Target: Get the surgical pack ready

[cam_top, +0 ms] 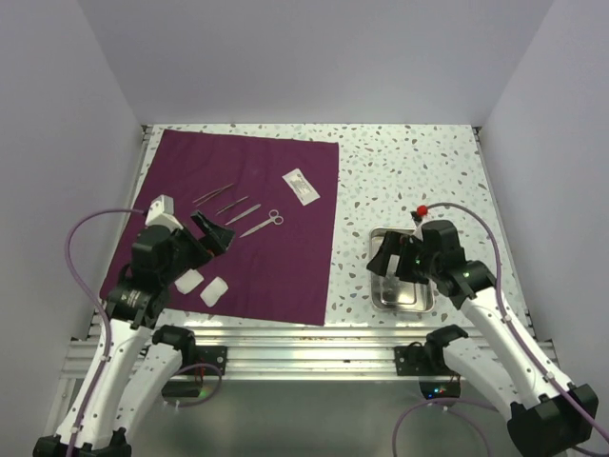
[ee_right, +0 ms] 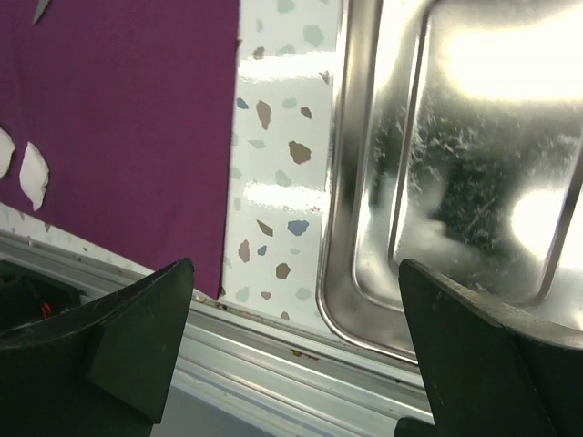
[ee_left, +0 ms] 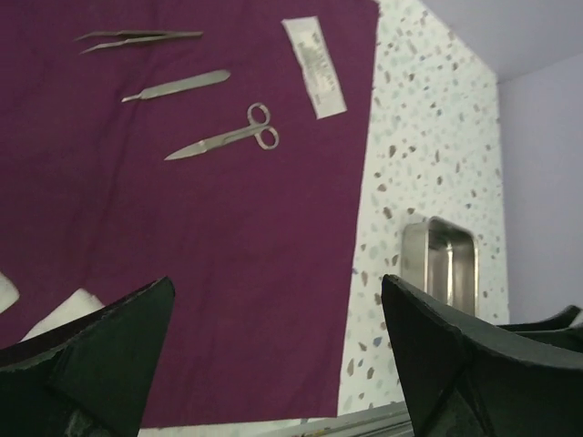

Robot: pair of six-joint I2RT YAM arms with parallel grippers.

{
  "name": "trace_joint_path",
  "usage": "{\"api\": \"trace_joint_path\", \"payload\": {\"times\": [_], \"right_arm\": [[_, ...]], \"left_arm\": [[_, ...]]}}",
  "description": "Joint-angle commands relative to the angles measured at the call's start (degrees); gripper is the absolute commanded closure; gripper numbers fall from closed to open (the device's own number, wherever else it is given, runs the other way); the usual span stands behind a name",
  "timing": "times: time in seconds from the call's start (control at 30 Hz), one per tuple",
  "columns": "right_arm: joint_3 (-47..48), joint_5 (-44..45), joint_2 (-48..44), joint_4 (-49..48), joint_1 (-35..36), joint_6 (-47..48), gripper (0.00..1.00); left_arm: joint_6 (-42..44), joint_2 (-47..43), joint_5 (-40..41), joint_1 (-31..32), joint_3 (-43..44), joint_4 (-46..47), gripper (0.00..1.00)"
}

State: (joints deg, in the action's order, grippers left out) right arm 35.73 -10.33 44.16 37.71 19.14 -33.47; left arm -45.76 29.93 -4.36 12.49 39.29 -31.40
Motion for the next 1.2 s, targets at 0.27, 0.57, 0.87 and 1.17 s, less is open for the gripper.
{"api": "trace_joint_path", "payload": {"times": [0.27, 0.57, 0.87, 1.17], "right_arm": [[9.53, -5.17, 10.94, -7.04, 8.52, 11.06, 0.01], [8.92, -6.99, 13.06, -9.50, 12.07, 12.99, 0.01], [7.87, -10.24, 15.25, -11.96, 12.15, 14.66, 0.01], [8.40, -11.56, 18.42, -13.10, 12.15, 14.84, 0.01]], "left_arm": [[11.12, 11.34, 3.13, -0.36, 9.83, -9.37, 0.12], [18.33, 22.08, 5.60, -0.27, 16.96, -10.53, 0.23], [23.52, 36.32, 4.18, 3.32, 20.12, -5.53, 0.45], [34.41, 66.46, -1.26, 5.70, 41.56, -4.47, 0.72]]}}
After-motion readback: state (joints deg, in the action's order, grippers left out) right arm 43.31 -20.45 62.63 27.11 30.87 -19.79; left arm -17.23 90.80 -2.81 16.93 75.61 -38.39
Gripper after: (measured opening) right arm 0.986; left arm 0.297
